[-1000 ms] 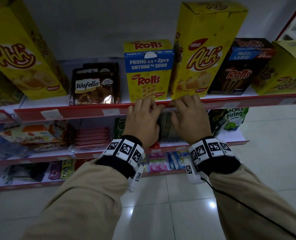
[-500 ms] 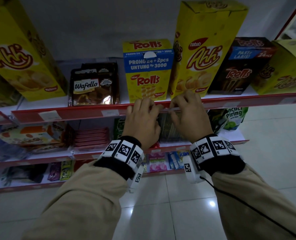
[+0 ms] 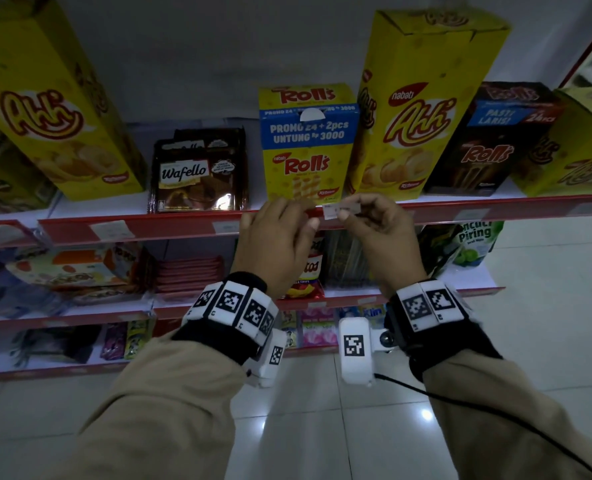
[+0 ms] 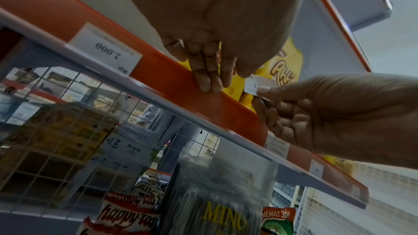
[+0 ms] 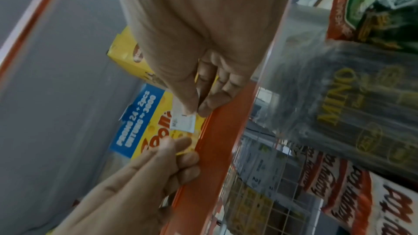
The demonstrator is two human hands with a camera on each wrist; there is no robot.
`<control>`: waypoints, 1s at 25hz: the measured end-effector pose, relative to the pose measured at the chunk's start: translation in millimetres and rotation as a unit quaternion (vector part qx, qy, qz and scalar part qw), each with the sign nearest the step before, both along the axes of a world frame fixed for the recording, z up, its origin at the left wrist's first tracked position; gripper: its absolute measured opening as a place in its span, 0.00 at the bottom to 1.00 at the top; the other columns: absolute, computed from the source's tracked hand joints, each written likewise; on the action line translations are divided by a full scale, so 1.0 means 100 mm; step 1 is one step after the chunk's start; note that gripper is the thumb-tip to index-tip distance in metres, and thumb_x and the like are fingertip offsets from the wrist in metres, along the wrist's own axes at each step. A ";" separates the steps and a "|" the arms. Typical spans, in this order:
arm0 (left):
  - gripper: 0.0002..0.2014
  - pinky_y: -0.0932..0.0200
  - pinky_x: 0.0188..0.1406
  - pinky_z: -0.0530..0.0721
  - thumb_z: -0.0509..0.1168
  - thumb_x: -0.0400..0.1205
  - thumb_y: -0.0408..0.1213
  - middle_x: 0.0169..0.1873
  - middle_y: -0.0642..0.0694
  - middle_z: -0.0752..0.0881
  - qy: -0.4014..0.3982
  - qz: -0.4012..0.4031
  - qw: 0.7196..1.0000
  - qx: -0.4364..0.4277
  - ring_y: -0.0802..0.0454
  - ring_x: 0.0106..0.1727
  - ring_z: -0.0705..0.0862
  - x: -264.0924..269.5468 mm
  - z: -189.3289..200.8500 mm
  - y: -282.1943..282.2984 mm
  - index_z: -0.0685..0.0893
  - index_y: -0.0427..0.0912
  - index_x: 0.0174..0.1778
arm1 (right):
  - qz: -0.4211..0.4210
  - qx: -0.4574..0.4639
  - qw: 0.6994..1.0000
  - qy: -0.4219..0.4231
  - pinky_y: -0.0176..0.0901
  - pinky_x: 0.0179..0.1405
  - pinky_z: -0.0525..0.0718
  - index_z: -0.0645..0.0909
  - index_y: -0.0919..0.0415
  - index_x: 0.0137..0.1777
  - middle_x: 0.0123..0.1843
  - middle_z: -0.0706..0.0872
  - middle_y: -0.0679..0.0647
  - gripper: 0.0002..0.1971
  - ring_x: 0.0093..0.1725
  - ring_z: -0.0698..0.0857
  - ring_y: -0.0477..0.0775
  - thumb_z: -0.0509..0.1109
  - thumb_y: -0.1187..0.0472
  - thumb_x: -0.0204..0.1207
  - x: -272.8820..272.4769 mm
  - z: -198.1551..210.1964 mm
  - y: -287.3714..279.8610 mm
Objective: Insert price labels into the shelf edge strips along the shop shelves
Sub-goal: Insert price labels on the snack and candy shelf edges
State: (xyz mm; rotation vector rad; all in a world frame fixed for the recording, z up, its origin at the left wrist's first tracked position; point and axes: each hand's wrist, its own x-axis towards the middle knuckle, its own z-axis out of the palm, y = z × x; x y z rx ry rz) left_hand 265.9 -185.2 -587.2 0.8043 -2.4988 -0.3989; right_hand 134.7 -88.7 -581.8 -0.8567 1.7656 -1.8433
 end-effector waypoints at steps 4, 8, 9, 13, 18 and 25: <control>0.14 0.52 0.55 0.63 0.56 0.87 0.49 0.55 0.51 0.82 0.037 0.004 0.999 0.033 0.50 0.60 0.78 0.00 -0.03 -0.01 0.78 0.48 0.63 | 0.041 0.010 0.999 -0.025 0.48 0.55 0.87 0.81 0.65 0.54 0.52 0.88 0.63 0.11 0.54 0.88 0.58 0.75 0.68 0.74 0.13 -0.06 -0.06; 0.08 0.51 0.53 0.64 0.58 0.86 0.43 0.51 0.49 0.82 0.022 0.016 1.000 0.000 0.47 0.55 0.79 0.00 -0.02 -0.01 0.80 0.45 0.54 | 0.020 0.058 0.986 0.153 0.39 0.45 0.85 0.83 0.59 0.54 0.46 0.88 0.53 0.07 0.46 0.87 0.48 0.72 0.62 0.78 0.11 -0.08 -0.03; 0.07 0.50 0.54 0.65 0.58 0.86 0.42 0.51 0.49 0.82 0.012 0.015 1.000 -0.011 0.48 0.55 0.79 0.00 -0.01 -0.01 0.79 0.45 0.54 | 0.018 0.078 0.974 0.213 0.39 0.44 0.84 0.84 0.58 0.54 0.45 0.88 0.52 0.06 0.45 0.86 0.48 0.71 0.62 0.78 0.08 -0.07 -0.01; 0.07 0.49 0.55 0.66 0.58 0.86 0.41 0.51 0.49 0.82 -0.008 0.010 0.999 -0.030 0.47 0.55 0.79 0.01 0.02 -0.05 0.79 0.45 0.54 | 0.031 0.110 0.963 0.243 0.28 0.43 0.80 0.83 0.52 0.49 0.40 0.85 0.43 0.05 0.42 0.83 0.35 0.72 0.63 0.77 -0.03 -0.08 0.00; 0.06 0.52 0.53 0.65 0.58 0.86 0.41 0.51 0.49 0.81 -0.010 0.017 0.999 -0.038 0.48 0.54 0.78 0.02 0.00 -0.05 0.79 0.45 0.52 | 0.066 0.136 0.947 0.282 0.36 0.39 0.80 0.85 0.59 0.50 0.38 0.85 0.48 0.05 0.38 0.82 0.42 0.72 0.64 0.76 -0.05 -0.13 0.03; 0.07 0.50 0.54 0.68 0.57 0.86 0.39 0.52 0.47 0.81 -0.023 0.009 0.998 -0.059 0.46 0.55 0.78 0.01 -0.03 -0.06 0.80 0.43 0.53 | 0.069 0.113 0.913 0.386 0.51 0.52 0.80 0.83 0.58 0.59 0.48 0.86 0.51 0.12 0.52 0.81 0.54 0.72 0.58 0.77 -0.08 -0.06 0.05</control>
